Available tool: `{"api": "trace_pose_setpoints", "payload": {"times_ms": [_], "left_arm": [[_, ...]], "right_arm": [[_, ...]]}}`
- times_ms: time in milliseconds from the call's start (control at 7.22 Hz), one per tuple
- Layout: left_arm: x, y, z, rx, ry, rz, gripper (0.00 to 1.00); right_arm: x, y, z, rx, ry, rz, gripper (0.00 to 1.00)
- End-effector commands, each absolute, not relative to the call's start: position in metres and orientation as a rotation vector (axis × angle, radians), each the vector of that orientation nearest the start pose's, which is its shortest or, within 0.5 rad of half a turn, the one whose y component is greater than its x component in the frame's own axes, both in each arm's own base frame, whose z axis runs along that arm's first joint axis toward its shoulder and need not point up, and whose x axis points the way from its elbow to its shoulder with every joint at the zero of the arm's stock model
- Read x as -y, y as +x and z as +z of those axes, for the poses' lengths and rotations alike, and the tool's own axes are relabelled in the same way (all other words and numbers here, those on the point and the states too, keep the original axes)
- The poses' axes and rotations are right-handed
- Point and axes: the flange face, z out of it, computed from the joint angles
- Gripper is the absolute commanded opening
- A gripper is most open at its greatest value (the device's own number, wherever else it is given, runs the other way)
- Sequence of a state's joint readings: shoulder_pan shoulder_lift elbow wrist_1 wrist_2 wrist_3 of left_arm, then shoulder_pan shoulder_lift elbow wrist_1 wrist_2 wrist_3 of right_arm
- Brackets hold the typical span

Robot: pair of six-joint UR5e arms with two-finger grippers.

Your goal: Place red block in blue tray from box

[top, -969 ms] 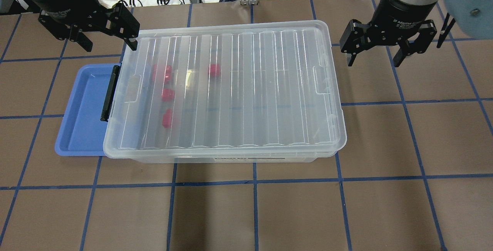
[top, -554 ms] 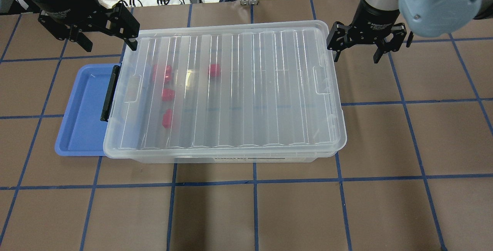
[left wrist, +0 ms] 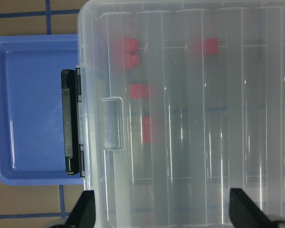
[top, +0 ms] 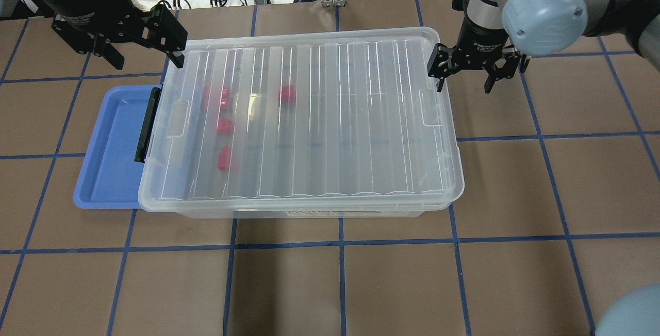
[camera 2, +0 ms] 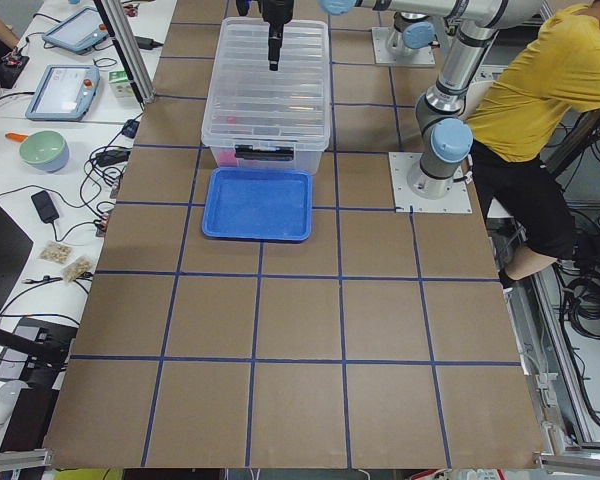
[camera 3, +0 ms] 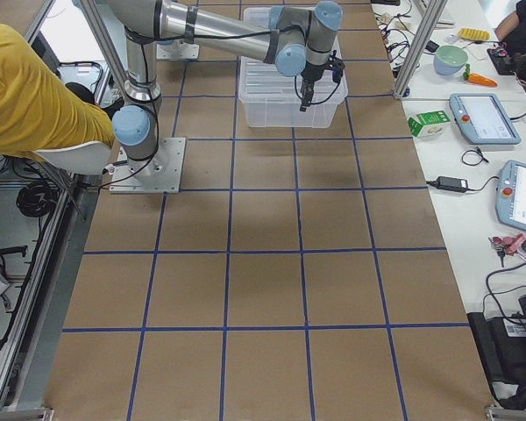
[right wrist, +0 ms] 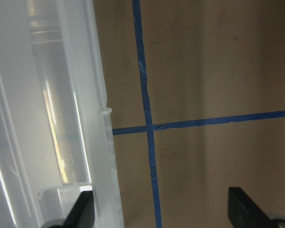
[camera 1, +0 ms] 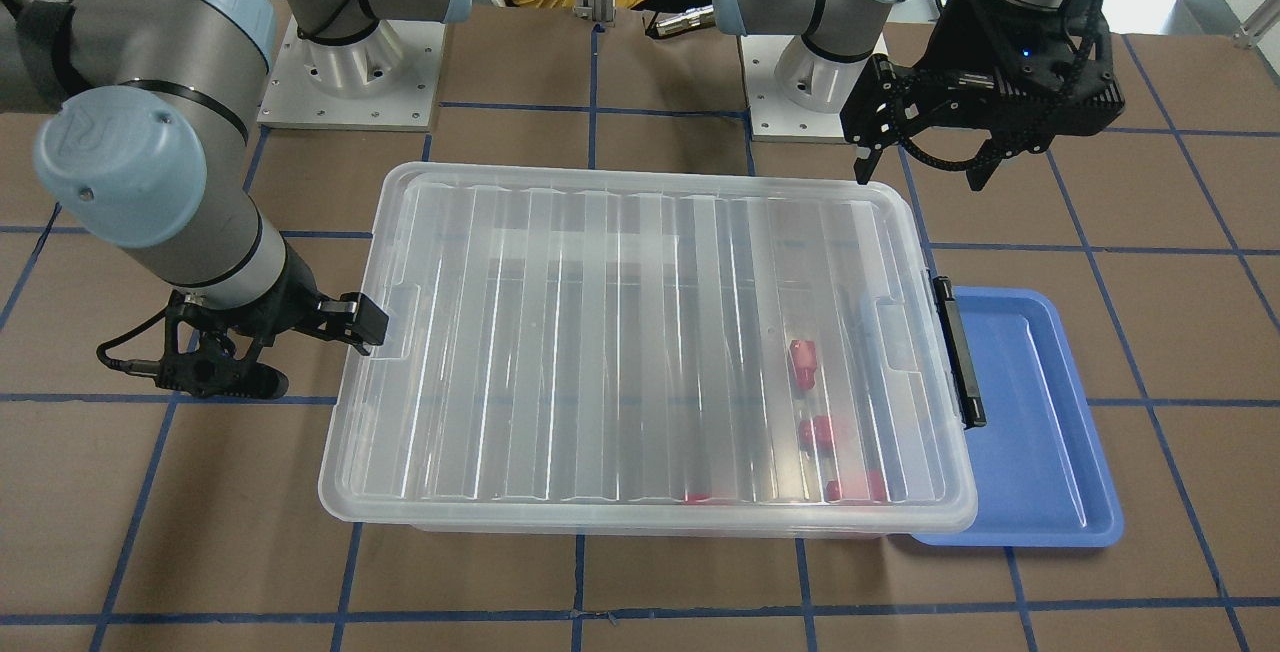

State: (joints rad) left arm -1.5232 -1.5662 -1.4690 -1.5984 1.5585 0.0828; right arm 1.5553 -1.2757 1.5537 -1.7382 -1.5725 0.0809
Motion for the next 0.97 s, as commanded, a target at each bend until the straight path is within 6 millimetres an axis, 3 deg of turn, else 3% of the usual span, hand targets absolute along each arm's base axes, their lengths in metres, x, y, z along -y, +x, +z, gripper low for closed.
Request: {"api": "trace_pose_setpoints", "payload": {"times_ms": [0,554,831], "left_arm": [[0.501,-0.111,0.537,-3.146,0.056,-0.124,1.0],[0.501,-0.111,0.538,-3.146,0.056,-0.127,1.0],[0.501,-0.111,0.539,-3.145,0.056,-0.129,1.0]], "right_arm": [[0.594,0.124,0.347,-3.137,0.149,0.178,1.0],[0.597,0.113,0.349,-3.159,0.056,0.158,1.0],[0.601,0.081,0.348,-3.183,0.047,0.176,1.0]]}}
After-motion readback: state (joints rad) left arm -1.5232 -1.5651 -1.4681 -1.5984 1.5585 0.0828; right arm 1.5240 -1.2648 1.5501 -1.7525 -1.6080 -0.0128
